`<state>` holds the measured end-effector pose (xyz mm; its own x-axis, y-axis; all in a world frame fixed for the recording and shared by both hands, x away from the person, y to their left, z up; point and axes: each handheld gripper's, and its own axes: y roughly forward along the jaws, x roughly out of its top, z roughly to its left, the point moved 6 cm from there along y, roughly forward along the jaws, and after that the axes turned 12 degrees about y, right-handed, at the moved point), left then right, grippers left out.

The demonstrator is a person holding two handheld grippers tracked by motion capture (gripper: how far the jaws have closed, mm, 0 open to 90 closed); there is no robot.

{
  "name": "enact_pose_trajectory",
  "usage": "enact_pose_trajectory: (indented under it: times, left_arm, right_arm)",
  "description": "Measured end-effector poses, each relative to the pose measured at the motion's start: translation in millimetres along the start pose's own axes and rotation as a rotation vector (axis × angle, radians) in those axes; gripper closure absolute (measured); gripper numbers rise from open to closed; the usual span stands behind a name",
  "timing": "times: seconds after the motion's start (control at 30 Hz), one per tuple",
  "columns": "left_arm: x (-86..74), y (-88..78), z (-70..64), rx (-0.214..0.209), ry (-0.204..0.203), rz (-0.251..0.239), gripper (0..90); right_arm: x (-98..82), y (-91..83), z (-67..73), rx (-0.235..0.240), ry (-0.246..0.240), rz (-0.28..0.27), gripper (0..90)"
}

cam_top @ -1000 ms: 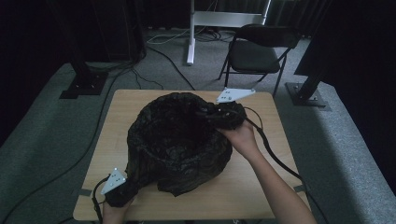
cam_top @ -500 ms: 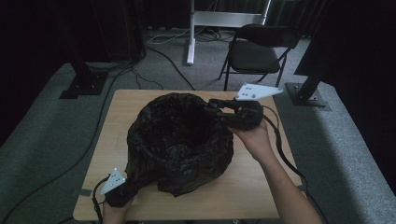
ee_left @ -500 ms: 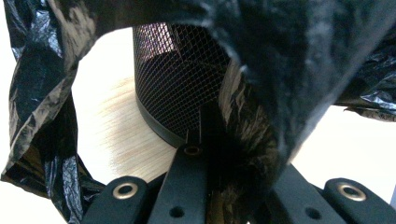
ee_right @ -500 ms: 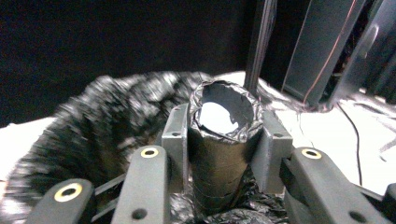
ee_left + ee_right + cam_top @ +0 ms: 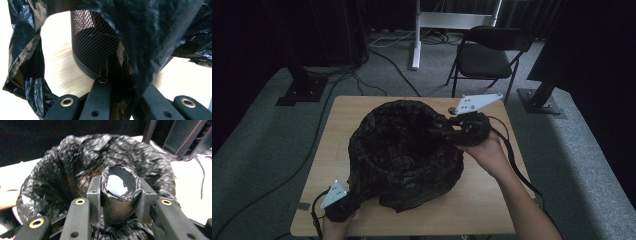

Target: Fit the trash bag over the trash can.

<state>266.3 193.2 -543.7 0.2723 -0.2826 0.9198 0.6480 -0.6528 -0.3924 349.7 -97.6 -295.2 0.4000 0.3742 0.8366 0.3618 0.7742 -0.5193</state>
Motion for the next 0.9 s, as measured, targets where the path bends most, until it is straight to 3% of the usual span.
enact_pose_trajectory:
  times: [0.1,0.27,0.47,0.73,0.83,0.9]
  left_arm:
    - [-0.3,-0.1,0.0,-0.003,-0.001,-0.001,89.9]
    - [-0.5,-0.6,0.6,-0.003,-0.001,-0.003,89.9]
    - [-0.6,-0.7,1.3,0.000,-0.003,-0.005,89.9]
    - [-0.5,-0.6,1.6,0.001,-0.004,-0.005,89.9]
    - [-0.5,-0.6,1.6,0.001,-0.004,-0.006,89.9]
    - [-0.5,-0.5,1.4,-0.002,-0.006,-0.006,89.9]
  right_arm:
    - [-1.5,2.2,1.9,0.059,0.012,0.021,63.0]
    - [0.5,-2.8,3.8,0.073,-0.006,0.005,62.9]
    - [16.3,-27.4,1.8,0.064,-0.012,-0.179,62.9]
    - [34.7,-70.1,-3.7,0.015,-0.012,-0.431,62.9]
    - [40.8,-89.9,-6.9,-0.024,-0.015,-0.545,62.9]
    - [44.0,-104.1,-11.4,-0.085,-0.010,-0.623,62.9]
